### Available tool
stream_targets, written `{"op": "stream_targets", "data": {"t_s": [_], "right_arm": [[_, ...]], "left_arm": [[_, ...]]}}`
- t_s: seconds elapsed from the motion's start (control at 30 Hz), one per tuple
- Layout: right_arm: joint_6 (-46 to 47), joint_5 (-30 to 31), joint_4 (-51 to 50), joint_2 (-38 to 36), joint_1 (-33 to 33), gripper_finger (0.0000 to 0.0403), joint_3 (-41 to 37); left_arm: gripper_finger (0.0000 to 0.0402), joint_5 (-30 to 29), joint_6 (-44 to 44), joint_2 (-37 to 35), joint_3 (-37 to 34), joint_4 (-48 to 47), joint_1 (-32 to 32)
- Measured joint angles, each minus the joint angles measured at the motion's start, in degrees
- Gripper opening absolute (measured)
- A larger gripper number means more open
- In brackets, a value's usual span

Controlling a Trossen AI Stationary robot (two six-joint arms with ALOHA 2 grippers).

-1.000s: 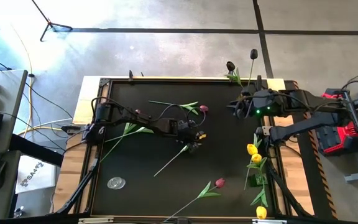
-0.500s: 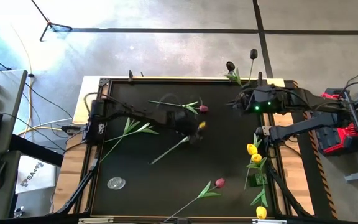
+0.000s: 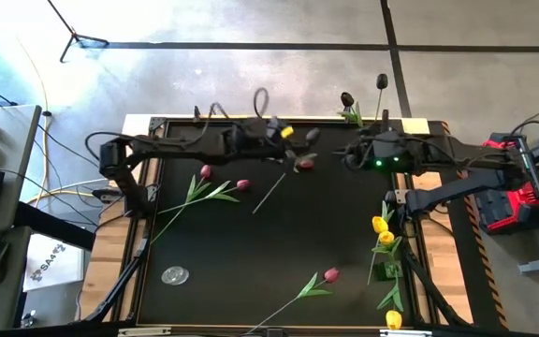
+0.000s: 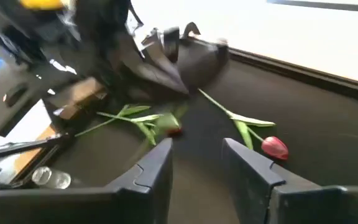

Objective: Sort flowers into vase by color
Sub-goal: Put the left black flower into the yellow vase

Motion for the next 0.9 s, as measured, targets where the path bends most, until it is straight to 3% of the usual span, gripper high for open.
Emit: {"op": "stream_targets", "data": {"t_s": [0.1, 0.4, 0.9], "right_arm": [[-3.4, -2.9, 5.2, 1.7, -0.6, 0.0155, 0.0], [-10.2, -3.0, 16.8, 4.9, -2.6, 0.023, 0.0], [-14.9, -13.7, 25.5, 9.5, -6.8, 0.018, 0.0]], "left_arm": [[0.0001, 1.8, -2.0, -1.8, 0.1, 5.0, 0.7], [0.0001, 4.6, -7.8, -1.9, 0.1, 21.0, 1.9], [0.0001, 1.8, -6.4, -1.8, 0.1, 28.0, 2.7]]}}
